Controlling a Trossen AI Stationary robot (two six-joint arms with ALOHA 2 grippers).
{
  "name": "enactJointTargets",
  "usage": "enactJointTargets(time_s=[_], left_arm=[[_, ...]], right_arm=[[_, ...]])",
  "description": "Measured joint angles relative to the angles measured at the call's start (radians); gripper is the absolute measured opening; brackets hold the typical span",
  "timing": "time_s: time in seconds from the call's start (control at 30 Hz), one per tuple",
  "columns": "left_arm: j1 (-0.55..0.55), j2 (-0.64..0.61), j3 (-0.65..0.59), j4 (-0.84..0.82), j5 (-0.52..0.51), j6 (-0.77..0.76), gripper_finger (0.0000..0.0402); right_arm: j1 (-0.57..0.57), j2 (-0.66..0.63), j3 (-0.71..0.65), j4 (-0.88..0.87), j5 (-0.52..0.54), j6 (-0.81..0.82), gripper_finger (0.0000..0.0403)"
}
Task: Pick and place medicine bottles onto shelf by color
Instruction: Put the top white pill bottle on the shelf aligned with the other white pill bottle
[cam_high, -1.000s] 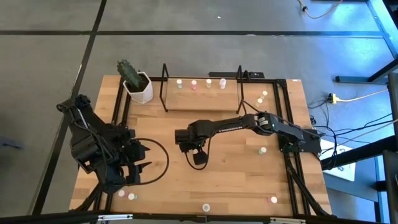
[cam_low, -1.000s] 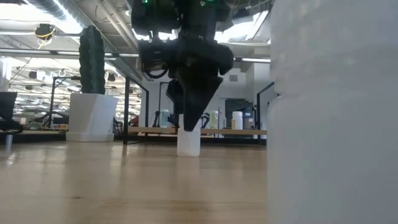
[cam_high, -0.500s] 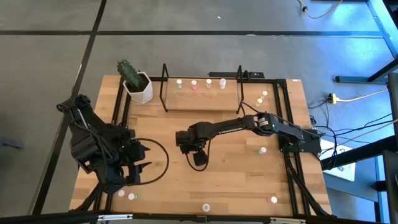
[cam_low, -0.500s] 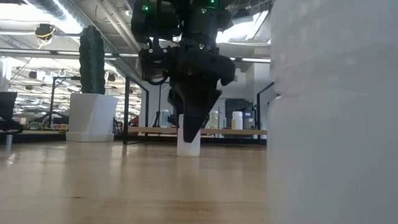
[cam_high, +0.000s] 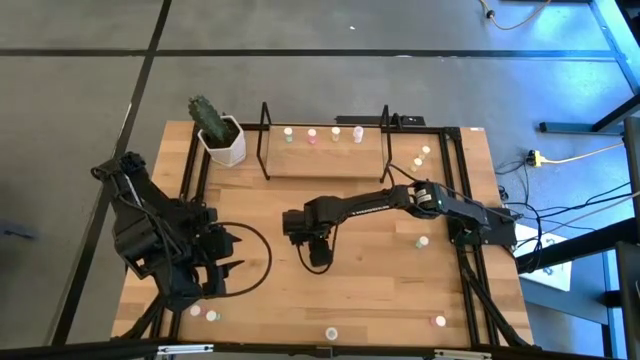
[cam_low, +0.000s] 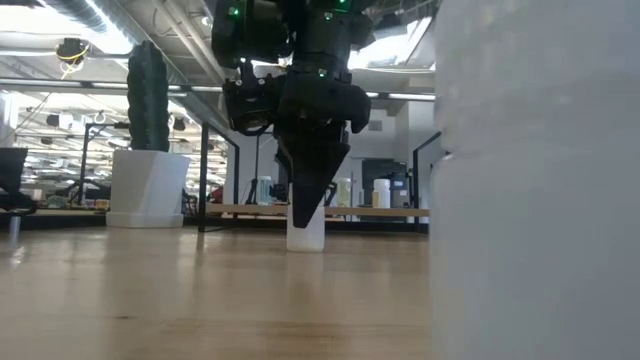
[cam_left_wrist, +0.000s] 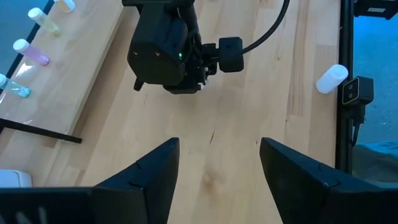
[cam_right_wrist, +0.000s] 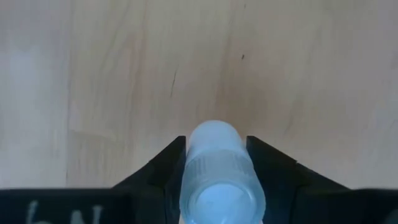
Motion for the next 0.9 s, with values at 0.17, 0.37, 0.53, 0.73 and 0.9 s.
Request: enactJointTargets(time_s=[0.17,0.37,0.53,0.73,0.9], left_arm=[[0.0,0.0,0.0,0.0,0.0,0.0,0.0218],[0.0,0.0,0.0,0.001,0.0,0.0,0.0218],[0.0,0.0,0.0,0.001,0.0,0.0,0.0218],[0.0,0.0,0.0,0.001,0.0,0.093,0.0218],[0.0,0.0,0.0,0.001,0.0,0.13,0.0218]], right_arm=[[0.0,-0.061,0.0,-0.027,0.028,0.019,0.0165],[-0.027,-0.161,0.0,-0.107,0.119,0.02,0.0162],[-0.096,-0.237,0.001,-0.167,0.12,0.022,0.0162],[-0.197,-0.314,0.002,-0.191,0.122,0.026,0.0164],[-0.274,-0.347,0.002,-0.228,0.112,0.019,0.0164]])
